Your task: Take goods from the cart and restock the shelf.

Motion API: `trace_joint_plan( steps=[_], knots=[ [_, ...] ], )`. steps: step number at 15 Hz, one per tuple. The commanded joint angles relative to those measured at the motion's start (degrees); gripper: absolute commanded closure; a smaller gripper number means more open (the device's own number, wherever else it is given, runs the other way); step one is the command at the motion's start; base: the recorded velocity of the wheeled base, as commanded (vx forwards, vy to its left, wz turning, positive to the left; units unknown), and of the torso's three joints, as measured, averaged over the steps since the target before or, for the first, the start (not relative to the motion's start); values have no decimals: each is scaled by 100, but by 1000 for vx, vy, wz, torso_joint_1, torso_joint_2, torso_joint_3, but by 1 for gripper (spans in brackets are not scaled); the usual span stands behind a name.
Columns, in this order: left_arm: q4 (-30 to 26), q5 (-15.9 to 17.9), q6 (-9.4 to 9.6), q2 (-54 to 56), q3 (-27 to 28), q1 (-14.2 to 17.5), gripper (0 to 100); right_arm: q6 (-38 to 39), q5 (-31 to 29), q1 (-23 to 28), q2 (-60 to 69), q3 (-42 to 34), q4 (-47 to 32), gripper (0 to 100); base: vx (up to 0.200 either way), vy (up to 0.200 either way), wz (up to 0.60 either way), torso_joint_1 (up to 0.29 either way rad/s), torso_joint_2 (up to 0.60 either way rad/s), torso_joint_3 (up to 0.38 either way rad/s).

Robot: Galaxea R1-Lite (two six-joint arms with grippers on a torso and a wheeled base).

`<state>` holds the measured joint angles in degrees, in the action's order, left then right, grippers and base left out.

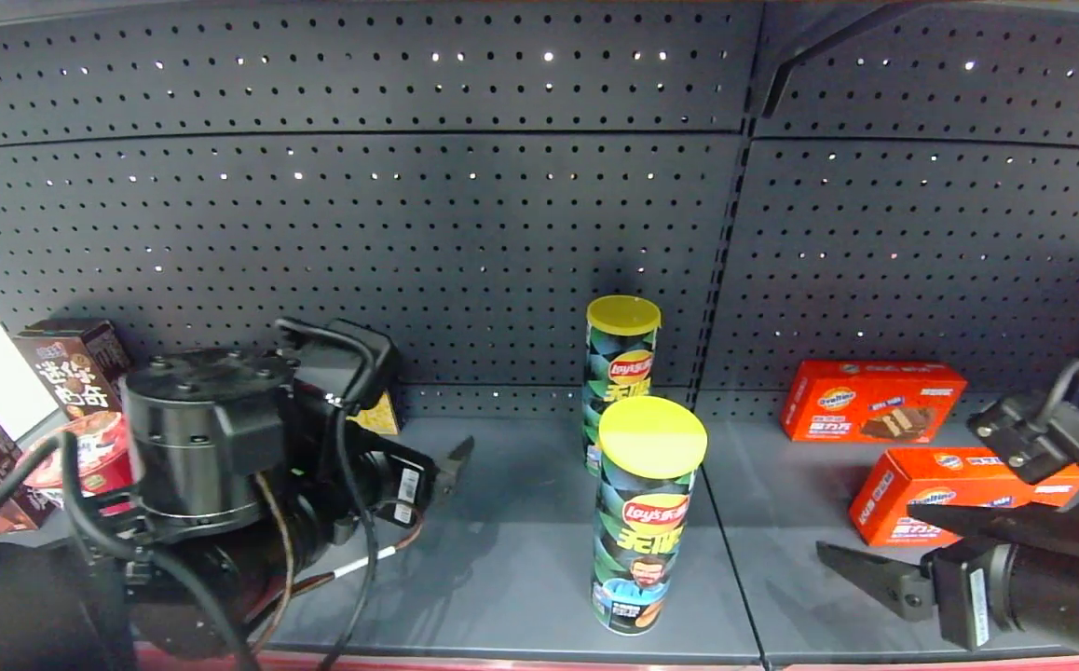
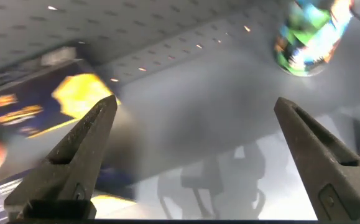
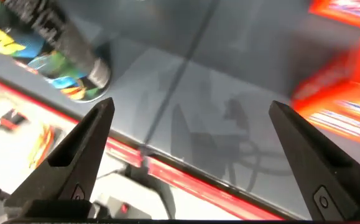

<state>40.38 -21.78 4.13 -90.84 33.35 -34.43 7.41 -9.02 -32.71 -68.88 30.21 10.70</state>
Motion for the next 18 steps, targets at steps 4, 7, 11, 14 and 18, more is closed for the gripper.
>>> trace_joint_plan(
  steps=[4,7,11,14,18],
  knots=[
    [102,131,44,2264,-1261,1272,0,-73,-3,1443,1711,-323,-139,0,0,0,0,0,0,0],
    [49,289,53,3328,-1718,2186,0,-100,-12,2304,2590,-595,-174,0,0,0,0,0,0,0],
    [-337,245,105,4910,-2685,2959,0,-205,-469,2717,4646,-1052,-1905,0,0,0,0,0,0,0],
    [-1691,-72,272,6483,-2870,3038,0,-390,-443,3868,6325,-1070,-3338,0,0,0,0,0,0,0],
    [-3809,25,474,8531,-2790,3082,0,-293,234,3886,6343,-1430,-2644,0,0,0,0,0,0,0]
  ],
)
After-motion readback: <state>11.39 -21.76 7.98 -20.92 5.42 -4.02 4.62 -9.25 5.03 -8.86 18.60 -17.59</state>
